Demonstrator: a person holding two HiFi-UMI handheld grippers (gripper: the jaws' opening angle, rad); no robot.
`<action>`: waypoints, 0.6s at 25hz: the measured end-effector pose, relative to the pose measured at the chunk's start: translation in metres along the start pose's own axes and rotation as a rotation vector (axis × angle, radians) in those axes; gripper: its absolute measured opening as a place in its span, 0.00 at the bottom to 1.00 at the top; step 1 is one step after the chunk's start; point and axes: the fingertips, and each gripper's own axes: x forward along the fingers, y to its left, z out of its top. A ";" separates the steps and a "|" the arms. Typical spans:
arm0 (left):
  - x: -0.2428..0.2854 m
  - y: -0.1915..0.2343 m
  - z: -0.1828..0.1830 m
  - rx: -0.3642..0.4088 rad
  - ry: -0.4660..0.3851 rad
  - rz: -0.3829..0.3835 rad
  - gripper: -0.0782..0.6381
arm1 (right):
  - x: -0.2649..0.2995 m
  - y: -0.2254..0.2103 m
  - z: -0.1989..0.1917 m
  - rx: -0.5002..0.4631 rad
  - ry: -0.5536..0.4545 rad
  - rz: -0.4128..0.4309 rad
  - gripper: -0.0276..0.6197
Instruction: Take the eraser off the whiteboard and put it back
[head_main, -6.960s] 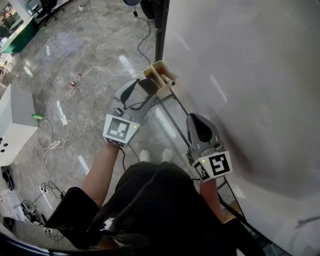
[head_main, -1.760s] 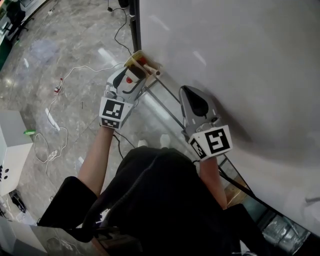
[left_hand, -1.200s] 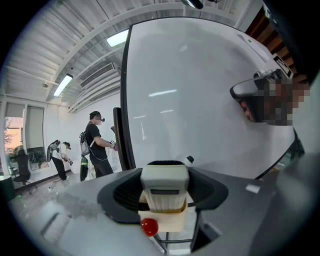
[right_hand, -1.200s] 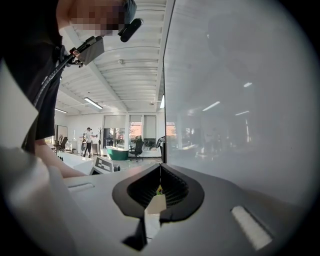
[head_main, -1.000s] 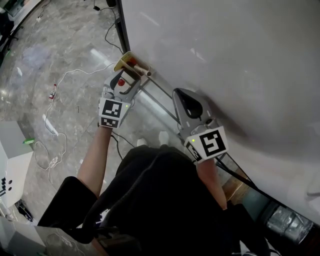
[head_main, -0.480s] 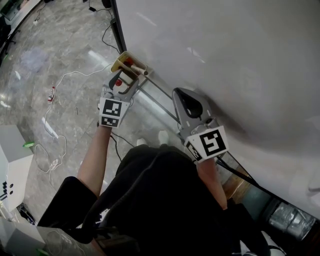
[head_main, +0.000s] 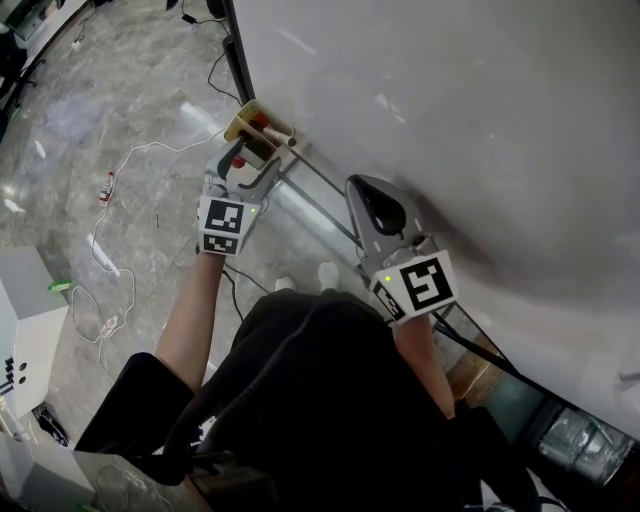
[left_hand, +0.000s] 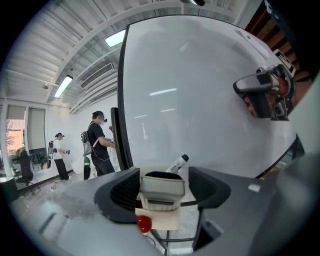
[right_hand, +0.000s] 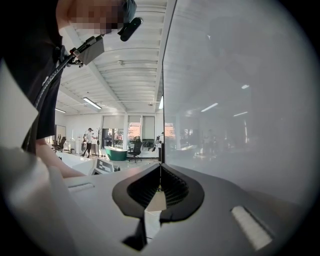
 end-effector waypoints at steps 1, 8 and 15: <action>-0.002 0.000 0.002 0.000 -0.004 0.004 0.56 | -0.001 0.001 0.001 0.000 -0.003 0.004 0.06; -0.025 -0.002 0.019 -0.007 -0.034 0.048 0.55 | -0.004 0.011 0.008 -0.002 -0.021 0.051 0.06; -0.053 -0.004 0.034 -0.056 -0.068 0.114 0.47 | 0.004 0.020 0.013 0.001 -0.038 0.133 0.06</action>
